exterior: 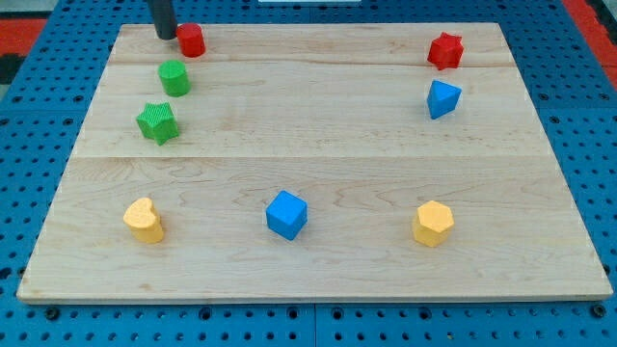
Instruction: Move the yellow heart slightly bottom right to the green star
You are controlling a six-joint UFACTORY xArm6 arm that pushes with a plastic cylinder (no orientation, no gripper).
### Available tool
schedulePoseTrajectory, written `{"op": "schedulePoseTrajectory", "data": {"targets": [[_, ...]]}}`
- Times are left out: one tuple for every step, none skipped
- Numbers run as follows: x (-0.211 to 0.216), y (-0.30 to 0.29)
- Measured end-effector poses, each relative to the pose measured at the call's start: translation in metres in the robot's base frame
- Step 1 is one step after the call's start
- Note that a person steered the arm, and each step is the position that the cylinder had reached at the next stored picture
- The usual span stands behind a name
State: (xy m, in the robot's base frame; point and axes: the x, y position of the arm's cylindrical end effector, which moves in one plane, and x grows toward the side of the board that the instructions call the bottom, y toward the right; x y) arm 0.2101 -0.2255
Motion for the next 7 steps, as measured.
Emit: {"op": "schedulePoseTrajectory", "data": {"targets": [[0.007, -0.074], [0.059, -0.079], [0.168, -0.079], [0.249, -0.079], [0.256, -0.079], [0.341, -0.073], [0.408, -0.051]]}}
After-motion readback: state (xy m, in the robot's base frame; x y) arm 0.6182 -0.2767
